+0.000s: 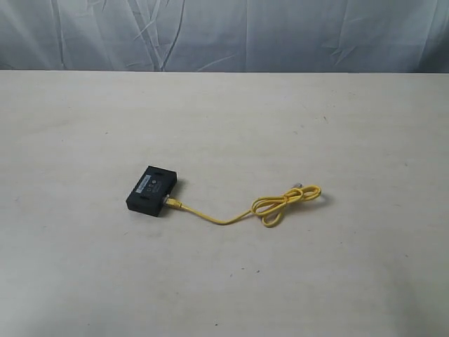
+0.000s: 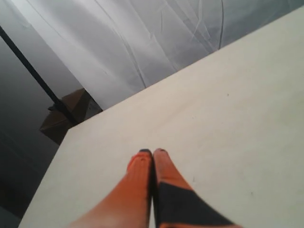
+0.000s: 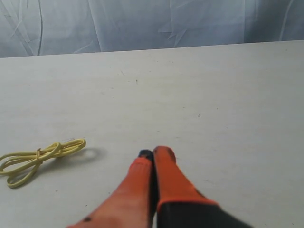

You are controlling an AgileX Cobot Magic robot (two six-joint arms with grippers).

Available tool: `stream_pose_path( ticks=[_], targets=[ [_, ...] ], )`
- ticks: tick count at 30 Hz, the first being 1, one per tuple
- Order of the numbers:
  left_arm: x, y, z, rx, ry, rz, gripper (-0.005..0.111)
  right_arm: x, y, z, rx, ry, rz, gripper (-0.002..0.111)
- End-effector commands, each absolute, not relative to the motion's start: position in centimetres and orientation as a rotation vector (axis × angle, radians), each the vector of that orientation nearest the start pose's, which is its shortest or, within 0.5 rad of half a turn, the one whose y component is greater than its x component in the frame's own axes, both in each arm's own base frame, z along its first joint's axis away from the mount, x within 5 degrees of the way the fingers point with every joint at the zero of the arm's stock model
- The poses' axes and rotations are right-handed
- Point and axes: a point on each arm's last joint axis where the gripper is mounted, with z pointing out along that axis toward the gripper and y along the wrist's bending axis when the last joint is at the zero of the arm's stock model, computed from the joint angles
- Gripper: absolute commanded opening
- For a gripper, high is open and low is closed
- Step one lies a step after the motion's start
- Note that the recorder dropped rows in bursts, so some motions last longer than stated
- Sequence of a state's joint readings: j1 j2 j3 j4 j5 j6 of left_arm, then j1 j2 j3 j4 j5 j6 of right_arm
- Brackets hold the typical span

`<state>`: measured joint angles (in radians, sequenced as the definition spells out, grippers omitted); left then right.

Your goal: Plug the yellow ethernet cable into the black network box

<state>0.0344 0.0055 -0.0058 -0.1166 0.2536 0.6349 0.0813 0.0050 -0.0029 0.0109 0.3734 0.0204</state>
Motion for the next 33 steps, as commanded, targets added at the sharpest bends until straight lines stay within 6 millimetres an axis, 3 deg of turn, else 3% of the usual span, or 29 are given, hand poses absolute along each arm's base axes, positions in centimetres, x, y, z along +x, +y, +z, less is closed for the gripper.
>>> stream_pose_path(
  ticks=[1, 6, 11, 16, 33],
  targets=[
    [5.49, -0.07, 18.81, 0.448, 1.718, 0.381, 0.0, 5.28, 0.46, 18.05, -0.053, 1.847, 0.078, 0.0],
    [5.48, -0.08, 18.8, 0.407, 1.727, 0.344, 0.0, 5.28, 0.46, 18.05, -0.053, 1.847, 0.078, 0.0],
    [5.48, 0.19, 18.8, 0.147, 1.759, 0.174, 0.0, 5.28, 0.46, 18.05, -0.053, 1.847, 0.078, 0.0],
    [5.47, 0.3, 18.8, 0.008, 1.762, 0.076, 0.0, 5.28, 0.46, 18.05, -0.053, 1.847, 0.078, 0.0],
    [5.54, 0.26, 19.15, -0.018, 1.722, 0.049, 0.0, 5.29, 0.46, 18.06, -0.053, 1.845, 0.079, 0.0]
  ],
)
